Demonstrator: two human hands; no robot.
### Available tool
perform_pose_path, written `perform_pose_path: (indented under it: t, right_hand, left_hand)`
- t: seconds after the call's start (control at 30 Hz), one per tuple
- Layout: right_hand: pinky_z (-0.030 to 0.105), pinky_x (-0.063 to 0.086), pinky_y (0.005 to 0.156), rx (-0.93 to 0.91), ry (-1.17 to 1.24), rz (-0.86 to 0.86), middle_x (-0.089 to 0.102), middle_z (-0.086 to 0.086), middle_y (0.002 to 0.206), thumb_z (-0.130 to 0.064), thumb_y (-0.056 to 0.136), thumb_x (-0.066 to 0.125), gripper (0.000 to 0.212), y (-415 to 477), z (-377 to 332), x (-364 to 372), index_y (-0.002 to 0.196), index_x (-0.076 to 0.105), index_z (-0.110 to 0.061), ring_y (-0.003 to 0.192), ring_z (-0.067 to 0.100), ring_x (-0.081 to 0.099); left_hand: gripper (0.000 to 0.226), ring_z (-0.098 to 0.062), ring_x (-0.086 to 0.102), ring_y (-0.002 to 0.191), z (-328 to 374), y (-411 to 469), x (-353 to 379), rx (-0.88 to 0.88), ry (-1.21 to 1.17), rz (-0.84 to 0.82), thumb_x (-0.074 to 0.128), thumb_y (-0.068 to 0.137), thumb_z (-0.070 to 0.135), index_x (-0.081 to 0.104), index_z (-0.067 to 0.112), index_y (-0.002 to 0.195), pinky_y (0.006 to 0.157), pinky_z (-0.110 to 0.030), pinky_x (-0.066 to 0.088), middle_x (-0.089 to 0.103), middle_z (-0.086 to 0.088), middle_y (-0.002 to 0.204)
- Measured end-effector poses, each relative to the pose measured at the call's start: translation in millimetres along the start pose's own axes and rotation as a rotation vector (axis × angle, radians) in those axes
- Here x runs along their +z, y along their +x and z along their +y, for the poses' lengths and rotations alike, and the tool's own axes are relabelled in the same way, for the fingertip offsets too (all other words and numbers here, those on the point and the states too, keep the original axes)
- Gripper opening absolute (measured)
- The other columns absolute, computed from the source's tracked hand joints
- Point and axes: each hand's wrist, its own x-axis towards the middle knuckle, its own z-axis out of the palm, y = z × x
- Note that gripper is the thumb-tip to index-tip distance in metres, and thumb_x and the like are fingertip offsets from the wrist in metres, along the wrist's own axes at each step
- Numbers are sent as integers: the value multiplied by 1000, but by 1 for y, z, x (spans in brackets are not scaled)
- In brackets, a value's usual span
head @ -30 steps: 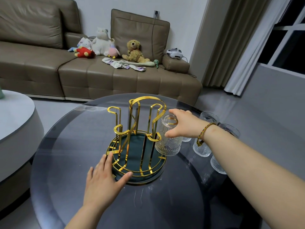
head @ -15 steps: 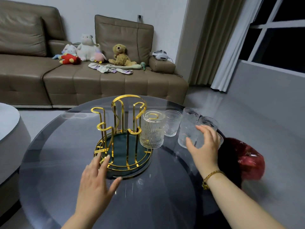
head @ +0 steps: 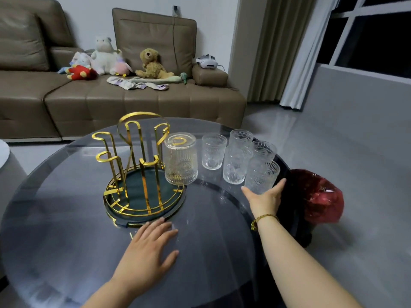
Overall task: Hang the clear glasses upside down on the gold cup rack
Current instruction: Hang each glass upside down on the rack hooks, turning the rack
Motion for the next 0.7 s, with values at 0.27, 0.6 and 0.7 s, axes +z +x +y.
perform_pose_path:
  t: [0.27,0.6,0.7]
  right_hand:
    - [47,21,110,-13,-151,71,45,21,135,-31,62,75,107,12,3,9,138,3,-10,123,39,40]
    - [41,42,94,-71,-11,121,51,14,128,-27,59,76,84,-1,2,0,127,27,-14,109,38,52]
    - [33,40,94,-173,78,64,49,14,128,-23,57,78,86,-12,-11,-11,126,28,-13,112,31,51]
  left_hand:
    - [46,-25,65,99,1,1,1,-23,-31,-55,37,73,46,69,21,93,102,-12,3,72,-2,101]
    - [38,-27,64,101,1,0,3,-12,-41,-44,79,63,33,68,19,97,95,-30,30,71,-5,105]
    - [42,-28,56,114,-2,-3,-4,-98,-229,-75,76,70,28,64,16,108,97,-41,43,61,-8,121]
